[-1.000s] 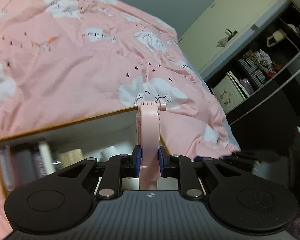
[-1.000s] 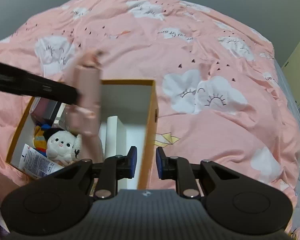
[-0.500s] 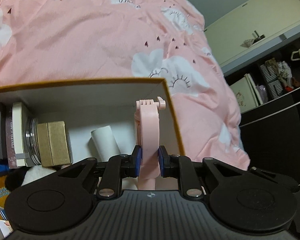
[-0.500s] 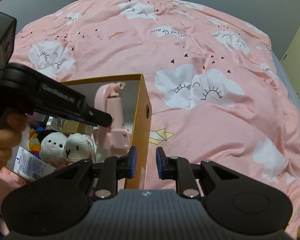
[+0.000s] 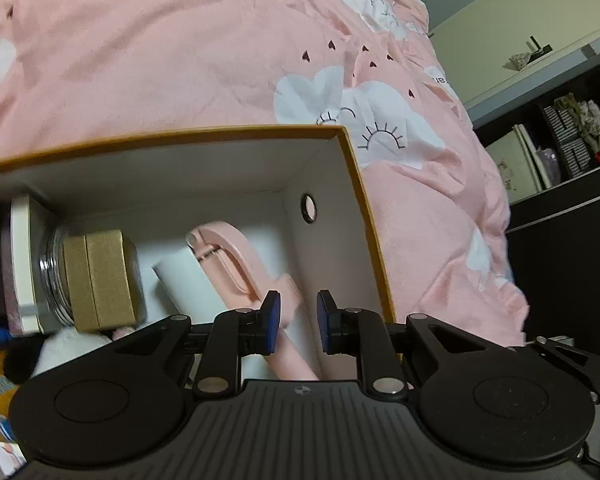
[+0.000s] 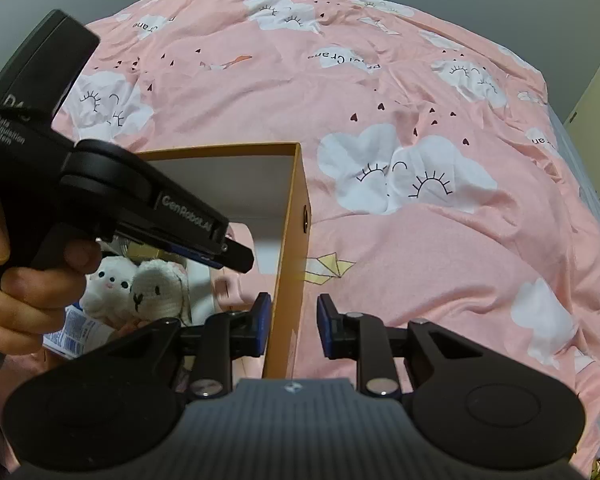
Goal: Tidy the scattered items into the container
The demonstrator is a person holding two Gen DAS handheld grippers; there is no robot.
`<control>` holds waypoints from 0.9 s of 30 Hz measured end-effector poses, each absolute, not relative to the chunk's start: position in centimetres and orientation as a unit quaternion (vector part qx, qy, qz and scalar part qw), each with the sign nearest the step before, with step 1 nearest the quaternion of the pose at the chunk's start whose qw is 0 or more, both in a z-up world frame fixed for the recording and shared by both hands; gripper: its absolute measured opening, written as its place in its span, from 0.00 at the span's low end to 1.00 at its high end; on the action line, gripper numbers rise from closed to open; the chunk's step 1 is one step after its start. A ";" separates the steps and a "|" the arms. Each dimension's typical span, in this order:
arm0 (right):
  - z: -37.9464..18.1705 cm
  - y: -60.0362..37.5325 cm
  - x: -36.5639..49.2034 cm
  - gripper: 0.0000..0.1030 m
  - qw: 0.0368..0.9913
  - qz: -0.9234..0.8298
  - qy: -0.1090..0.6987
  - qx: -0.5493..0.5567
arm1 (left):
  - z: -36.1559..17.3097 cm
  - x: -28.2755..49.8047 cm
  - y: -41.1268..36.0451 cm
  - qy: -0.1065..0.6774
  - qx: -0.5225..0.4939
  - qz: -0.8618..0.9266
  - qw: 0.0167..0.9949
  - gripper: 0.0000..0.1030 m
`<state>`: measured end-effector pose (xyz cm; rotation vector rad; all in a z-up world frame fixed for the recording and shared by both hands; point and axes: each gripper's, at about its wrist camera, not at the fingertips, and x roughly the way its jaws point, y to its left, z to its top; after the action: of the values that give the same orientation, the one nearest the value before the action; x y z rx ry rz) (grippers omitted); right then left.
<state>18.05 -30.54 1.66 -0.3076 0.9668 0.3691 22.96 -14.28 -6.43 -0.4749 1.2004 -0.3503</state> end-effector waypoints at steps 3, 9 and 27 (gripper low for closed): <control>1.7 -30.5 17.9 0.27 0.858 0.176 0.461 -0.146 | -5.8 22.7 -14.1 0.551 -0.205 -0.159 0.793 0.21; 1.8 -30.1 17.5 0.29 0.859 0.180 0.460 -0.134 | -2.9 21.1 -13.7 0.519 -0.144 -0.148 0.829 0.26; 4.0 -24.9 11.8 0.51 0.894 0.202 0.386 -0.101 | 4.5 11.4 -8.6 0.379 0.023 -0.100 0.920 0.71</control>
<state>11.77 -24.88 3.97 -0.2103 0.8002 0.4195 11.44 -8.62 4.49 0.0463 0.7780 -0.2053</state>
